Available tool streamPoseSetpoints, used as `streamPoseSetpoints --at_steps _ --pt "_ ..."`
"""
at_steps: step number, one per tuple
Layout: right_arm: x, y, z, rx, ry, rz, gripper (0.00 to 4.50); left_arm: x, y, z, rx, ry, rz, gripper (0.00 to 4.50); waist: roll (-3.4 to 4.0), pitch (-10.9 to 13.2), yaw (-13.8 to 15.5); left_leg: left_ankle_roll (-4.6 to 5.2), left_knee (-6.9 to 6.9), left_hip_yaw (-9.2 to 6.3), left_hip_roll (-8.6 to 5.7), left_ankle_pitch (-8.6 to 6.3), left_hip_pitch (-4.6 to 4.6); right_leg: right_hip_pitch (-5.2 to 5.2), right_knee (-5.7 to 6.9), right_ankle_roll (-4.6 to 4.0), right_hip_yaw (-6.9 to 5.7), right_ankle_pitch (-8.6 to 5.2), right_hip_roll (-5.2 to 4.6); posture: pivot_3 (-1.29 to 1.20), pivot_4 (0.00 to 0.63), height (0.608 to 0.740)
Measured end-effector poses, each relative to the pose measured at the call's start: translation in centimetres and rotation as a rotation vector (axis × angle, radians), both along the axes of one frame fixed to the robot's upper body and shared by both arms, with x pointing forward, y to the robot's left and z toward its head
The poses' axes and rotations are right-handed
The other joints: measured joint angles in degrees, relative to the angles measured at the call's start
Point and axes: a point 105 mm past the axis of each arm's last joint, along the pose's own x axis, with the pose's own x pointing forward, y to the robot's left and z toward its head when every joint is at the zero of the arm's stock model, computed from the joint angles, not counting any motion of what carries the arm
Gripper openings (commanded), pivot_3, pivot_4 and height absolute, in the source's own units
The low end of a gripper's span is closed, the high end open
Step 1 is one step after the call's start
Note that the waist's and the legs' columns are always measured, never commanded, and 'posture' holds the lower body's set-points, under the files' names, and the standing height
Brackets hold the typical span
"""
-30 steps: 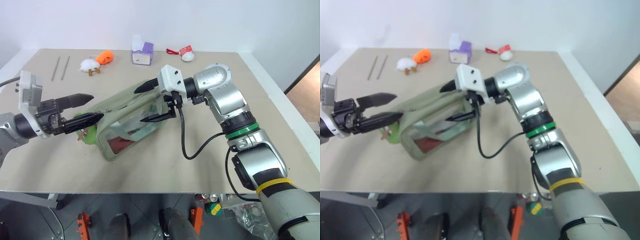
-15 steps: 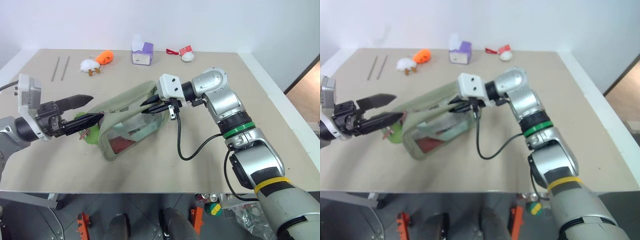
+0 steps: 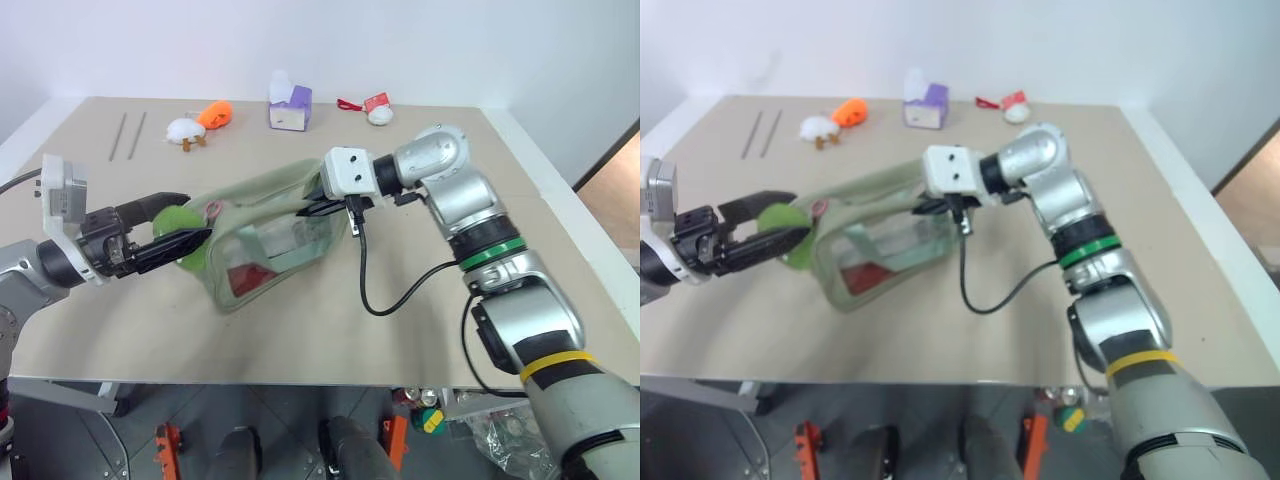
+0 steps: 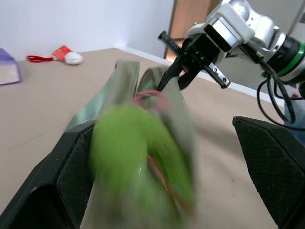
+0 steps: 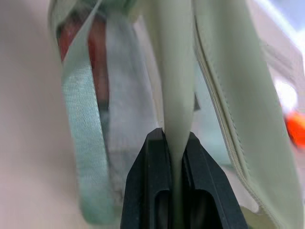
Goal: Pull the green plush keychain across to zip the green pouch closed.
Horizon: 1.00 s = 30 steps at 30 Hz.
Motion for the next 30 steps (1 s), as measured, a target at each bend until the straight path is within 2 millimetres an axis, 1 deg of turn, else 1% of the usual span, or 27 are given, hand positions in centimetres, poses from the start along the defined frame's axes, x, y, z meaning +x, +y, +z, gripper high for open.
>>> streamPoseSetpoints --at_steps 1,2,5,9,12,14,17,19,21,25,28,30 --pt "-0.1 -0.3 0.3 -0.005 -0.003 -0.021 0.04 0.0 0.0 0.0 -0.005 0.000 0.000 4.50 0.00 0.0 0.2 0.00 0.00 0.02 0.00 0.00 -0.01 -0.02 0.00 0.00 0.01 0.00 -0.01 0.00 0.150 0.740" --pt "-0.6 -0.5 0.8 -0.014 -0.014 -0.040 0.04 0.1 -0.1 0.0 -0.014 -0.003 -0.003 4.50 0.00 0.0 0.3 0.00 0.00 0.01 0.01 0.00 -0.03 -0.03 -0.01 0.00 0.00 0.00 0.00 0.00 0.150 0.740" --pt "-1.8 -0.8 1.1 -0.029 -0.027 -0.058 0.04 0.2 -0.3 0.0 -0.019 -0.004 -0.004 4.50 0.00 0.0 0.2 0.00 -0.04 0.00 0.06 -0.02 -0.03 -0.06 0.00 -0.03 -0.01 -0.04 0.06 0.00 0.150 0.740" --pt "-2.5 -2.0 1.5 -0.034 -0.029 -0.141 0.04 0.2 -0.5 -0.1 -0.025 -0.002 -0.010 4.50 0.03 0.0 0.3 0.00 -0.04 -0.01 0.07 -0.02 -0.04 -0.08 0.01 -0.05 -0.03 -0.05 0.07 0.00 0.150 0.740" --pt "-3.5 -2.5 2.3 0.010 -0.027 -0.203 0.04 0.2 -0.6 -0.1 -0.031 -0.003 -0.016 4.50 0.03 0.0 0.2 0.00 -0.03 0.01 0.07 -0.02 -0.03 -0.08 0.01 -0.05 -0.02 -0.04 0.06 0.00 0.150 0.740" --pt "-4.8 -2.1 2.5 0.060 0.013 -0.235 0.04 0.2 -0.8 -0.2 -0.037 0.000 -0.023 4.50 0.03 0.0 0.2 0.00 -0.03 0.00 0.09 -0.02 -0.02 -0.08 0.02 -0.05 -0.03 -0.04 0.07 0.00 0.150 0.740" --pt "-6.5 -1.2 1.8 0.111 0.095 -0.259 0.04 0.3 -1.2 -0.4 -0.038 0.008 -0.041 4.50 0.03 0.0 0.2 0.00 -0.02 -0.02 0.09 -0.02 -0.02 -0.07 0.03 -0.07 -0.05 -0.04 0.09 0.00 0.150 0.740" --pt "-7.0 -0.8 1.2 0.150 0.155 -0.308 0.04 0.4 -1.2 -0.4 -0.040 0.006 -0.048 4.50 0.02 0.0 0.2 0.00 0.01 -0.02 0.09 -0.02 -0.02 -0.06 0.03 -0.07 -0.05 -0.04 0.09 0.00 0.150 0.740" --pt "-7.3 -0.5 0.0 0.163 0.213 -0.349 0.04 0.5 -1.2 -0.2 -0.045 -0.003 -0.049 4.50 0.02 0.0 0.2 0.00 0.04 0.00 0.08 -0.01 -0.02 -0.06 0.03 -0.06 -0.04 -0.02 0.07 0.00 0.150 0.740" --pt "-7.4 -0.1 -2.0 0.141 0.245 -0.417 0.04 0.8 -1.3 -0.3 -0.052 0.004 -0.055 4.50 0.00 0.0 0.3 0.00 0.12 0.01 0.04 -0.01 -0.03 -0.02 0.02 -0.04 -0.03 -0.01 0.04 0.00 0.150 0.740" --pt "-7.0 -0.3 -2.1 0.155 0.238 -0.455 0.04 0.9 -1.6 -0.5 -0.051 0.010 -0.070 4.50 -0.01 0.0 0.3 -0.01 0.19 0.01 0.01 -0.01 -0.03 0.02 0.02 -0.04 -0.01 -0.02 0.02 0.00 0.150 0.740" --pt "-7.0 -0.6 -1.8 0.163 0.244 -0.465 0.04 0.9 -1.8 -0.5 -0.050 0.009 -0.081 4.50 -0.01 0.0 0.3 -0.01 0.21 0.01 0.00 0.00 -0.04 0.03 0.01 -0.12 -0.01 -0.06 0.01 0.00 0.150 0.740"
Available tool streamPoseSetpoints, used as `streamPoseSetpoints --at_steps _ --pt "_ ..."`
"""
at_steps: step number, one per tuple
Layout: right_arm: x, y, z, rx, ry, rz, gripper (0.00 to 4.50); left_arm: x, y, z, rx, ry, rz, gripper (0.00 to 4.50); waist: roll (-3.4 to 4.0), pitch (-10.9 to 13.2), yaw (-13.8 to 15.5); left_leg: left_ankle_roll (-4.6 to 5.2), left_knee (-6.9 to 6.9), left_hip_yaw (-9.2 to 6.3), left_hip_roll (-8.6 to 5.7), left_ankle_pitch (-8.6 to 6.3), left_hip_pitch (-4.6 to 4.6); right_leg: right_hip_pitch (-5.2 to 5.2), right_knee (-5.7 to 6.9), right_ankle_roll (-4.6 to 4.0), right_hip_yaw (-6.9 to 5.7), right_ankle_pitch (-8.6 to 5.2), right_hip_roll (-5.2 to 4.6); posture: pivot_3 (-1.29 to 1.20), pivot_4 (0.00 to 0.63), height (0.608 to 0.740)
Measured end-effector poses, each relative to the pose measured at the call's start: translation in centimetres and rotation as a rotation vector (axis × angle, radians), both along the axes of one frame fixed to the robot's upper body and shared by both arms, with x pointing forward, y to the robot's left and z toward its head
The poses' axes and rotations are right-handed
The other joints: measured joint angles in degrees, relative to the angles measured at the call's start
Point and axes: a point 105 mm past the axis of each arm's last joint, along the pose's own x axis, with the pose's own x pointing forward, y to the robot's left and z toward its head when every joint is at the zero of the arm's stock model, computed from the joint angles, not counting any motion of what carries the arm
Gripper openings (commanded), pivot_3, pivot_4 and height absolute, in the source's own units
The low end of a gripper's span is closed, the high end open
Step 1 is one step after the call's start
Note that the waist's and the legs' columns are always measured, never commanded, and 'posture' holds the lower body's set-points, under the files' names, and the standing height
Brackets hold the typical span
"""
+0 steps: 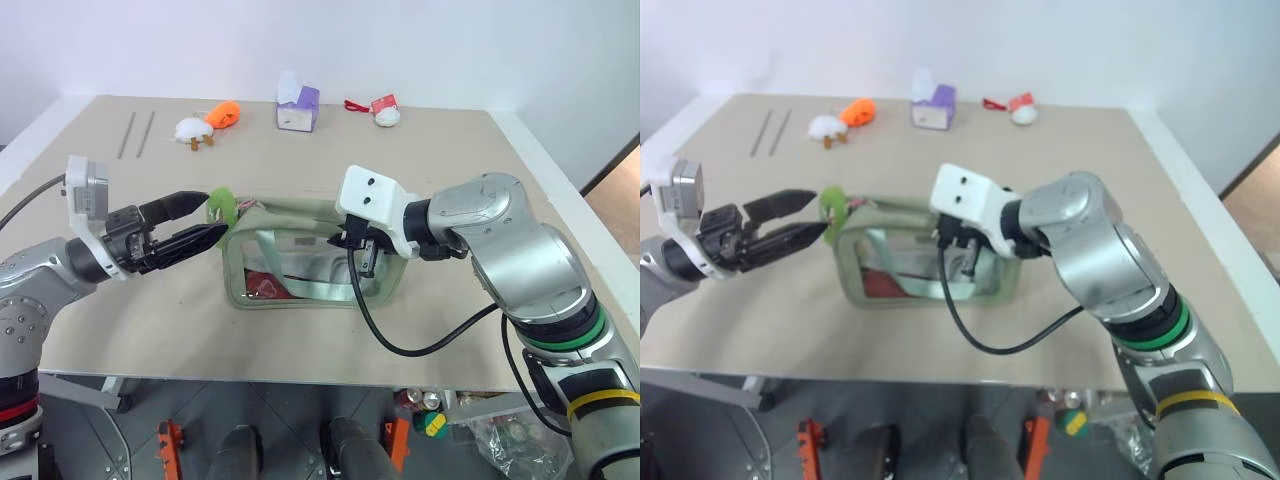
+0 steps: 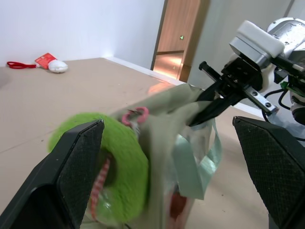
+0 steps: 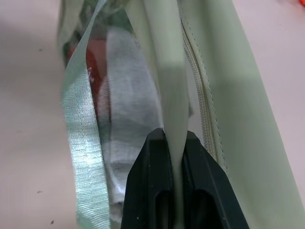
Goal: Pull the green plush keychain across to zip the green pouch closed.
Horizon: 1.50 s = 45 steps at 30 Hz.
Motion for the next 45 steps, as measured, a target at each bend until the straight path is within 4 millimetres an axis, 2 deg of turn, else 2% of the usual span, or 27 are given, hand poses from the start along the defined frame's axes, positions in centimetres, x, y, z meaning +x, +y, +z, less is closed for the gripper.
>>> streamPoseSetpoints --at_steps 9,13,17,18,19,25,28,31,34,39,43,45 --pt "-0.5 -0.8 1.5 0.048 -0.001 0.000 0.04 0.2 0.1 -0.1 -0.013 0.004 0.000 4.50 0.00 0.0 0.0 0.00 -0.09 -0.01 0.03 0.00 -0.02 -0.05 0.00 0.14 -0.01 0.07 0.03 0.00 0.150 0.740" --pt "-0.4 -0.6 1.2 0.067 0.002 -0.008 0.04 0.3 0.0 -0.3 -0.014 0.008 -0.004 4.50 -0.01 0.0 0.0 0.01 -0.10 -0.02 0.04 0.00 -0.03 -0.06 -0.01 0.14 -0.01 0.07 0.04 0.00 0.150 0.740" --pt "-0.2 0.8 -0.4 0.106 0.031 0.004 0.04 0.3 0.0 -0.2 -0.013 0.007 -0.001 4.50 -0.02 0.0 -0.1 0.01 -0.08 -0.01 0.05 0.00 -0.01 -0.05 0.00 0.15 -0.01 0.09 0.05 0.00 0.150 0.740" --pt "-0.2 0.9 -0.5 0.114 0.028 0.004 0.71 0.4 0.0 -0.2 -0.012 0.007 0.000 4.50 -0.02 0.0 -0.1 0.01 -0.08 -0.01 0.04 0.00 -0.01 -0.04 0.00 0.15 -0.01 0.09 0.04 0.00 0.150 0.740" --pt "-0.1 1.0 -0.5 0.117 0.025 0.005 0.81 0.4 0.0 -0.2 -0.012 0.007 0.000 4.50 -0.02 0.0 -0.1 0.01 -0.07 -0.01 0.04 0.00 -0.01 -0.05 0.00 0.16 -0.01 0.09 0.04 0.00 0.150 0.740" --pt "0.0 0.9 -0.2 0.215 0.057 0.023 2.99 0.3 0.3 -0.1 -0.001 0.006 0.009 4.50 -0.07 0.0 -0.1 0.01 -0.07 -0.01 0.06 0.00 0.02 -0.02 0.00 0.15 0.00 0.10 0.06 0.00 0.150 0.740" --pt "-0.4 0.4 2.1 0.408 0.147 0.079 2.99 0.2 0.7 0.3 -0.002 -0.004 0.020 4.50 -0.05 0.0 -0.1 0.01 -0.07 -0.02 0.06 0.00 0.00 -0.02 0.00 0.15 -0.01 0.11 0.07 0.00 0.150 0.740" --pt "-2.0 -1.1 6.1 0.597 0.151 0.192 2.99 0.3 1.2 0.4 -0.017 -0.005 0.035 4.50 -0.04 0.0 0.0 0.03 -0.08 -0.06 0.06 -0.02 -0.06 -0.02 -0.03 0.18 -0.03 0.08 0.07 0.00 0.150 0.740" --pt "-3.1 -3.5 7.4 0.649 0.133 0.229 2.99 0.4 1.4 0.4 -0.030 0.001 0.040 4.50 -0.05 0.0 0.1 0.08 -0.09 -0.12 0.01 -0.05 -0.10 0.01 -0.09 0.23 -0.07 0.02 0.02 0.00 0.150 0.740" --pt "-2.7 -7.5 5.3 0.579 0.143 0.108 2.99 0.7 1.7 0.3 -0.048 0.016 0.050 4.50 -0.05 0.0 0.1 0.08 -0.09 -0.08 0.00 -0.05 -0.09 -0.01 -0.09 0.21 -0.04 0.02 0.02 0.00 0.150 0.740" --pt "-1.6 -12.7 0.9 0.342 0.144 -0.114 2.99 1.1 2.5 0.0 -0.058 0.039 0.073 4.50 -0.04 0.0 0.1 0.08 -0.09 -0.01 -0.01 -0.05 -0.07 -0.02 -0.09 0.20 -0.01 0.01 0.02 0.00 0.150 0.740" --pt "-1.3 -13.9 -0.1 0.296 0.147 -0.148 2.99 1.1 2.6 -0.2 -0.060 0.046 0.075 4.50 -0.03 0.0 -0.3 0.08 -0.08 0.13 0.03 -0.05 -0.02 -0.06 -0.08 0.16 0.08 0.05 0.03 0.00 0.150 0.740"
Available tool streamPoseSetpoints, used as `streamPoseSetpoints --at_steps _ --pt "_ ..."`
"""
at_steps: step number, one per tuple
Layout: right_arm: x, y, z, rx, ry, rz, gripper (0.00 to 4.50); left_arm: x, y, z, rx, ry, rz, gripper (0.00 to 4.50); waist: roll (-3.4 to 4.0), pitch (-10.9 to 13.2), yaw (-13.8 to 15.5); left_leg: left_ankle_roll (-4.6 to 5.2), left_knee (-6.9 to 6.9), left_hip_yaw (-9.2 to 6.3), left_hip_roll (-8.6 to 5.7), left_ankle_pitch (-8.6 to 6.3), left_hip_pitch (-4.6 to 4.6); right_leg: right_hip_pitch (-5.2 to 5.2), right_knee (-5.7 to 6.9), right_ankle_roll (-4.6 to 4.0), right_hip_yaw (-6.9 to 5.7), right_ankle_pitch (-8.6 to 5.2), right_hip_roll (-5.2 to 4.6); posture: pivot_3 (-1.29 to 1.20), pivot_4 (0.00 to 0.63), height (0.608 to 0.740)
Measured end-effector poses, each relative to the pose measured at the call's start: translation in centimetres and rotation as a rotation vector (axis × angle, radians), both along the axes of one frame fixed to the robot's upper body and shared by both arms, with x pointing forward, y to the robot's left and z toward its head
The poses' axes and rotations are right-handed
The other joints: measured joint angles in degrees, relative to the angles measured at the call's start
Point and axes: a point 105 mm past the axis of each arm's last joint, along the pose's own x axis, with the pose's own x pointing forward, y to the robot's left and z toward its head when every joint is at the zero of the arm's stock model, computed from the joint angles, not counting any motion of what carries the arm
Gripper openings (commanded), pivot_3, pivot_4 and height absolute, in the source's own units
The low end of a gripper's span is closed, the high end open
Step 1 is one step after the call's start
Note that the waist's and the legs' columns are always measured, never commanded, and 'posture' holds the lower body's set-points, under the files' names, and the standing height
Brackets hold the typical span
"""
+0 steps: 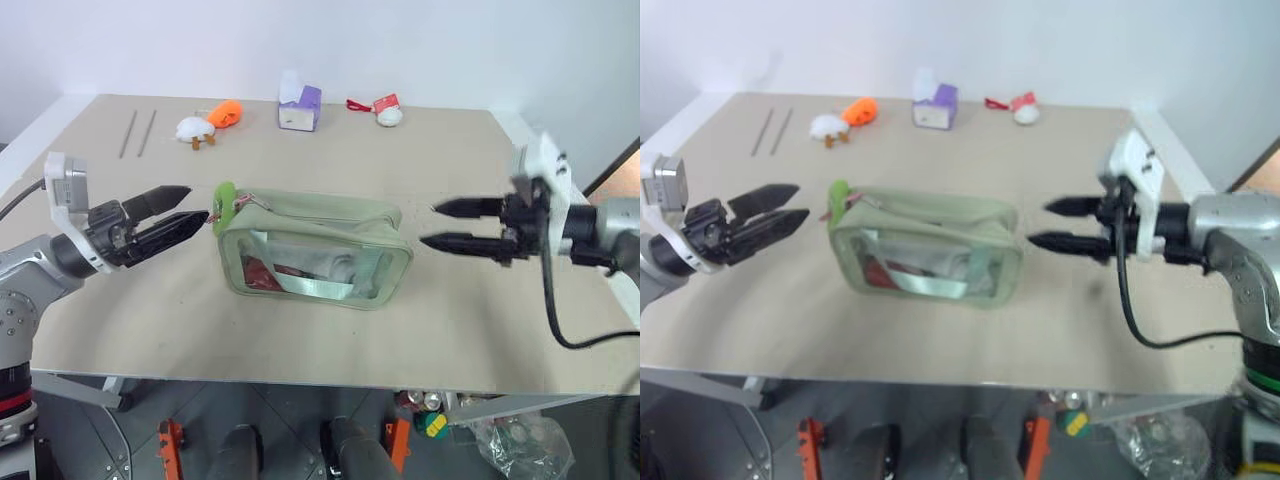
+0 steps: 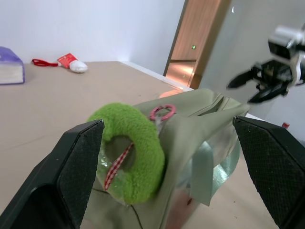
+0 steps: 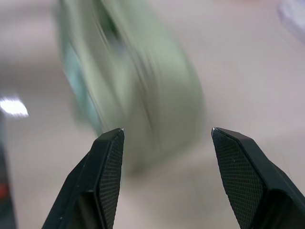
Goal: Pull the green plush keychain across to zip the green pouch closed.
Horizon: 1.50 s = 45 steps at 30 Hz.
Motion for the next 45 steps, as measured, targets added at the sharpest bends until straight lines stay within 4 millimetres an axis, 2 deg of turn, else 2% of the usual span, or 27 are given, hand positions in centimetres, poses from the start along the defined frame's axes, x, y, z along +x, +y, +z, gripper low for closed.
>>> streamPoseSetpoints --at_steps 3,8,14,17,24,29,34,37,40,41,43,45 --pt "0.1 -0.2 -0.2 -0.013 -0.018 0.002 2.99 0.0 0.0 0.0 0.000 0.000 -0.002 4.50 0.00 0.0 -0.4 0.00 0.00 0.02 0.03 0.00 0.15 0.07 0.03 0.01 0.03 0.04 0.05 0.00 0.150 0.740" --pt "0.0 0.5 -2.0 -0.028 0.038 0.033 2.99 0.1 0.2 -0.2 -0.006 0.015 0.002 4.50 0.00 0.0 -0.3 -0.01 0.00 0.04 0.00 0.01 0.18 0.11 0.03 -0.16 0.09 -0.06 0.04 0.00 0.150 0.740" --pt "-0.5 2.6 -0.9 0.019 0.011 0.113 2.99 0.2 0.2 -0.4 -0.006 0.028 0.002 4.50 0.00 0.0 -0.3 -0.01 0.00 0.02 -0.01 0.00 0.17 0.11 0.02 0.04 0.08 0.04 0.03 0.00 0.150 0.740" --pt "-0.3 3.7 -1.3 0.034 0.026 0.138 2.99 0.2 0.1 -0.4 -0.006 0.033 0.000 4.50 0.00 0.0 -0.3 -0.01 0.00 0.02 -0.01 0.00 0.17 0.11 0.02 -0.06 0.09 -0.02 0.03 0.00 0.150 0.740" --pt "-0.4 5.1 -1.6 0.071 0.054 0.177 2.99 -0.9 -1.3 0.0 -0.004 0.039 -0.087 4.50 -0.01 0.0 -0.1 -0.01 0.00 0.01 -0.01 0.00 0.11 0.09 0.02 0.08 0.08 0.03 0.03 0.00 0.150 0.740" --pt "-0.4 6.5 -2.1 0.088 0.068 0.208 2.99 -1.9 -3.0 1.3 0.034 0.000 -0.185 4.50 0.00 0.0 0.0 -0.01 0.00 -0.02 -0.01 0.01 0.13 0.10 0.03 0.07 0.07 0.04 0.04 0.00 0.150 0.740" --pt "-0.3 6.7 -2.3 0.093 0.072 0.207 2.99 -2.5 -3.7 1.0 0.096 0.013 -0.248 4.50 0.00 0.0 0.0 -0.01 0.00 -0.01 -0.01 0.00 0.11 0.09 0.02 0.06 0.07 0.03 0.04 0.00 0.150 0.740" --pt "-0.3 6.9 -2.5 0.093 0.076 0.211 2.27 -2.8 -4.0 0.7 0.147 0.016 -0.269 4.50 0.00 0.0 0.0 -0.01 -0.01 -0.02 -0.01 0.00 0.12 0.09 0.02 0.05 0.07 0.02 0.05 0.00 0.150 0.740" --pt "-0.3 6.8 -2.7 0.093 0.076 0.203 1.06 -2.7 -3.9 0.7 0.165 0.006 -0.265 4.50 0.00 0.0 0.0 -0.01 0.00 -0.03 -0.01 0.01 0.12 0.09 0.02 -0.01 0.06 -0.01 0.05 0.00 0.150 0.740" --pt "-0.3 6.8 -2.7 0.093 0.076 0.203 0.97 -2.5 -3.8 1.0 0.162 -0.003 -0.259 4.50 0.00 0.0 0.1 0.00 0.00 -0.02 -0.01 0.01 0.12 0.09 0.02 -0.01 0.06 -0.01 0.05 0.00 0.150 0.740" --pt "-0.3 6.8 -2.7 0.093 0.071 0.206 0.20 -2.0 -3.4 1.6 0.129 -0.021 -0.239 4.50 0.00 0.0 0.1 -0.01 0.00 -0.02 -0.01 0.00 0.13 0.09 0.02 -0.01 0.06 -0.01 0.05 0.00 0.150 0.740" --pt "-0.4 6.9 -2.7 0.092 0.067 0.211 0.04 -1.4 -2.7 2.1 0.079 -0.026 -0.201 4.50 0.00 0.0 0.0 -0.01 0.00 -0.01 0.01 0.00 0.13 0.09 0.03 0.06 0.06 0.03 0.06 0.00 0.150 0.740"
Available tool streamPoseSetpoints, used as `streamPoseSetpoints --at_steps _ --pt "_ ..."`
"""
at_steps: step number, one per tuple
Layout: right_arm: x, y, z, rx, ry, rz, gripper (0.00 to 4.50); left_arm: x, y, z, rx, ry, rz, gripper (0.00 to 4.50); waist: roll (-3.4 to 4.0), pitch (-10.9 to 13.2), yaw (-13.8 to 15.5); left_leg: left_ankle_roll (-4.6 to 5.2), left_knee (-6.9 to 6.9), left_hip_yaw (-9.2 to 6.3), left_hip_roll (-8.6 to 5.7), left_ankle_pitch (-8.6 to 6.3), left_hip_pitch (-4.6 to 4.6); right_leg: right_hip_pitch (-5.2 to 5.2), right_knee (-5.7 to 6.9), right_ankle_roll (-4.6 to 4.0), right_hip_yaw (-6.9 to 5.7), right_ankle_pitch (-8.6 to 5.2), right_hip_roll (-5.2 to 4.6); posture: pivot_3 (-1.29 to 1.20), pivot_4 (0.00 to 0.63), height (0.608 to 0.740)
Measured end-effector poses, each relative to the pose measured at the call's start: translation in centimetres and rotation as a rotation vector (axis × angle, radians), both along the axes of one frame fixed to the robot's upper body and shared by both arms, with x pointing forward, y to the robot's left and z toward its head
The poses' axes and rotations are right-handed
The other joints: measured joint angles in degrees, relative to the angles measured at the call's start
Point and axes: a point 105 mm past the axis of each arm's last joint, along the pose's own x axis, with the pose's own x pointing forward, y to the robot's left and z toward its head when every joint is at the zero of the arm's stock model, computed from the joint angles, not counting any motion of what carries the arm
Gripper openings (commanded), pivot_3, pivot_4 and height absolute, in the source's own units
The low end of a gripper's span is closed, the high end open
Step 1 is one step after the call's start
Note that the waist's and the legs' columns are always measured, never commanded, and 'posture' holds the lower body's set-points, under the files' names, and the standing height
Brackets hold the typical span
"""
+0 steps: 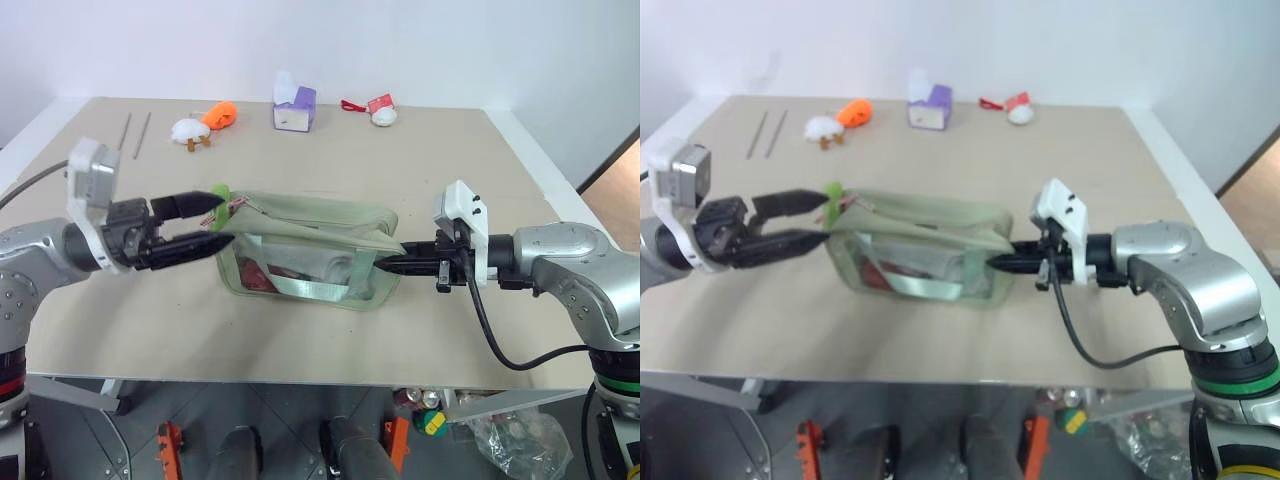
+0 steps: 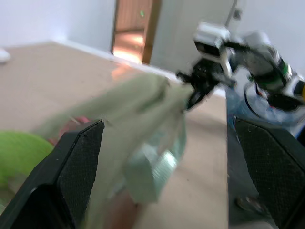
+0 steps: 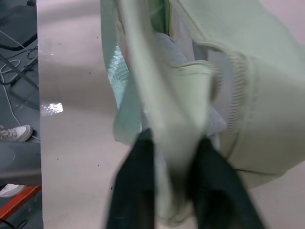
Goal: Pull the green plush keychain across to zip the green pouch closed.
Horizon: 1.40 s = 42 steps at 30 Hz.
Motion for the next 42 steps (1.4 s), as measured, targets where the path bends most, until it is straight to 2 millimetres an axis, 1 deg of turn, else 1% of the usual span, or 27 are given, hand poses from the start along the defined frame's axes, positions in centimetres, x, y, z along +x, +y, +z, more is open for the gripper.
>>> streamPoseSetpoints --at_steps 3,5,7,9,10,12,14,22,28,30,31,32,33,34,36,37,41,42 --pt "0.0 0.0 0.0 0.001 -0.003 0.003 0.04 1.4 1.8 1.0 -0.126 0.002 0.091 4.50 -0.01 0.0 0.0 0.00 0.00 -0.03 0.02 0.00 -0.01 0.00 0.00 0.00 -0.03 0.00 0.02 0.00 0.150 0.740" --pt "0.0 0.0 -0.1 0.001 -0.004 0.004 0.04 2.5 3.1 1.2 -0.171 0.007 0.176 4.50 0.00 0.0 0.0 0.00 0.00 -0.03 0.01 0.00 0.00 0.01 0.01 0.01 -0.02 0.01 0.01 0.00 0.150 0.740" --pt "0.0 0.0 -0.1 -0.003 -0.013 0.003 0.04 3.8 4.5 0.4 -0.174 0.039 0.282 4.50 0.00 0.0 0.0 0.00 0.00 -0.03 0.01 0.00 0.02 0.02 0.01 0.01 -0.02 0.01 0.01 0.00 0.150 0.740" --pt "0.2 0.0 -0.2 -0.007 -0.020 -0.005 0.04 5.3 5.5 -1.3 -0.125 0.088 0.388 4.50 0.00 0.0 0.0 0.00 0.00 -0.03 0.00 0.00 0.04 0.04 0.01 0.02 -0.02 0.02 0.01 0.00 0.150 0.740" --pt "0.3 0.0 -0.2 -0.009 -0.022 -0.006 0.04 6.0 5.9 -2.5 -0.093 0.122 0.434 4.50 -0.01 0.0 0.0 0.00 0.00 -0.02 0.00 0.00 0.03 0.03 0.01 0.02 -0.01 0.04 0.01 0.00 0.150 0.740" --pt "0.3 0.0 -0.2 -0.012 -0.026 -0.008 0.04 6.6 6.0 -3.9 -0.077 0.164 0.461 4.50 -0.01 0.0 0.0 0.00 0.01 -0.01 0.00 0.00 0.02 0.04 0.01 0.03 -0.01 0.04 0.00 0.00 0.150 0.740" --pt "0.3 0.0 -0.2 -0.012 -0.026 -0.008 0.04 6.9 5.7 -4.5 -0.087 0.181 0.461 4.50 -0.02 0.0 0.0 0.00 0.01 -0.01 0.00 0.00 0.02 0.03 0.01 0.03 -0.01 0.04 0.00 0.00 0.150 0.740" --pt "0.3 0.1 -0.2 -0.012 -0.029 -0.010 0.04 7.1 4.2 -5.2 -0.095 0.208 0.408 4.50 -0.02 0.0 0.0 0.00 0.01 -0.02 0.02 0.00 0.03 0.03 0.03 0.03 -0.01 0.05 0.01 0.00 0.150 0.740" --pt "0.4 0.0 -0.3 -0.012 -0.029 -0.023 0.04 6.7 2.6 -5.8 -0.057 0.234 0.328 4.50 -0.02 0.0 0.0 0.00 0.01 -0.02 0.01 0.00 0.04 0.04 0.03 0.03 -0.01 0.05 0.01 0.00 0.150 0.740" --pt "0.4 0.0 -0.3 -0.012 -0.029 -0.025 0.00 6.7 2.3 -6.0 -0.053 0.242 0.320 3.92 -0.02 0.0 0.0 0.00 0.01 -0.02 0.01 0.00 0.04 0.04 0.03 0.03 -0.01 0.05 0.01 0.00 0.150 0.740" --pt "0.4 0.0 -0.3 -0.012 -0.029 -0.025 0.00 6.7 2.3 -6.1 -0.052 0.244 0.320 3.77 -0.02 0.0 0.0 0.00 0.01 -0.02 0.01 0.00 0.04 0.04 0.04 0.03 -0.01 0.06 0.01 0.00 0.150 0.740" --pt "0.4 0.0 -0.3 -0.012 -0.029 -0.025 0.00 6.8 2.2 -6.2 -0.049 0.246 0.321 3.37 -0.02 0.0 0.0 0.00 0.01 -0.02 0.01 0.00 0.05 0.05 0.04 0.03 -0.01 0.06 0.01 0.00 0.150 0.740" --pt "0.4 0.0 -0.3 -0.012 -0.029 -0.026 0.00 6.8 2.1 -6.3 -0.048 0.249 0.320 3.07 -0.02 0.0 0.0 0.00 0.02 -0.03 0.00 0.00 0.04 0.05 0.03 0.04 -0.01 0.06 0.01 0.00 0.150 0.740" --pt "0.4 0.0 -0.3 -0.012 -0.030 -0.026 0.00 6.9 1.8 -6.4 -0.052 0.250 0.315 2.64 -0.02 0.0 0.1 0.00 0.03 -0.03 0.00 0.00 0.04 0.06 0.03 0.04 -0.01 0.06 0.00 0.00 0.150 0.740" --pt "0.4 0.0 -0.3 -0.012 -0.030 -0.027 0.00 7.1 1.3 -6.3 -0.054 0.249 0.305 2.04 -0.03 0.0 0.1 0.00 0.05 -0.03 0.00 0.00 0.04 0.06 0.03 0.06 -0.01 0.07 0.01 0.00 0.150 0.740" --pt "0.4 0.0 -0.3 -0.012 -0.030 -0.027 0.00 7.1 1.1 -6.1 -0.057 0.243 0.301 1.65 -0.03 0.0 0.0 0.00 0.05 -0.02 0.00 0.00 0.04 0.06 0.03 0.06 0.00 0.07 0.01 0.00 0.150 0.740" --pt "0.4 -0.1 -0.4 -0.012 -0.029 -0.027 0.00 7.3 1.1 -5.7 -0.060 0.229 0.302 0.30 -0.02 0.0 0.0 0.00 0.04 -0.03 0.00 0.00 0.05 0.06 0.04 0.06 0.00 0.07 0.01 0.00 0.150 0.740" --pt "0.4 -0.1 -0.4 -0.013 -0.029 -0.027 0.00 7.3 1.1 -5.6 -0.061 0.228 0.305 0.02 -0.02 0.0 0.0 0.00 0.04 -0.03 0.00 0.00 0.04 0.06 0.04 0.06 0.00 0.07 0.01 0.00 0.150 0.740"
